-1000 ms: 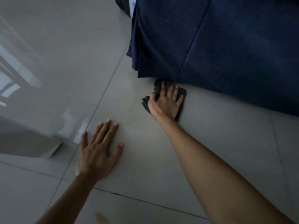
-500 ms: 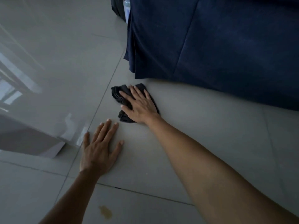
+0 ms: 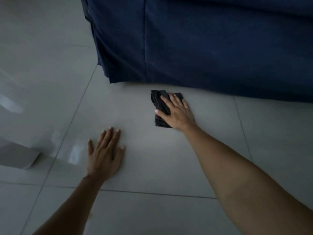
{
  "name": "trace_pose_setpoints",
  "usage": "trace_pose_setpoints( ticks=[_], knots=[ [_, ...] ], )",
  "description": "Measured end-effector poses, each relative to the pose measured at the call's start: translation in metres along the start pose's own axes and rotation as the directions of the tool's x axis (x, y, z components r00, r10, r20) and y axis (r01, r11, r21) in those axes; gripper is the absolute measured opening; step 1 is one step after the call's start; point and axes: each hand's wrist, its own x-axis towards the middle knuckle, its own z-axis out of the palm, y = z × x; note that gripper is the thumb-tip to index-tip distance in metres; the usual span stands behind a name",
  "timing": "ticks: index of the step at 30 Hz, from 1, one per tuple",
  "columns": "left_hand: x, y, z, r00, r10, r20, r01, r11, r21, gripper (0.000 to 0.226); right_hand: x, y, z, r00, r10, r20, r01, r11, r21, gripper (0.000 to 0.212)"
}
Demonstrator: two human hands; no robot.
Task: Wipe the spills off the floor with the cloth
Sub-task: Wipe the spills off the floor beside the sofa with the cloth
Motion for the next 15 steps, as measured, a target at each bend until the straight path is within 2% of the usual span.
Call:
trace_pose_setpoints(
  ticks=[8, 15],
  knots=[
    [-0.001, 0.01, 0.011, 0.999, 0.006, -0.044, -0.004, 0.999, 0.046, 0.071, -0.029, 0.124, -0.022, 0.975, 0.208, -0.074, -0.212, 0.976, -0.046, 0.078],
    [-0.002, 0.012, 0.006, 0.999, -0.001, -0.043, 0.003, 0.999, 0.044, 0.074, -0.082, 0.217, -0.04, 0.911, 0.392, -0.13, -0.401, 0.915, -0.05, 0.075]
  ],
)
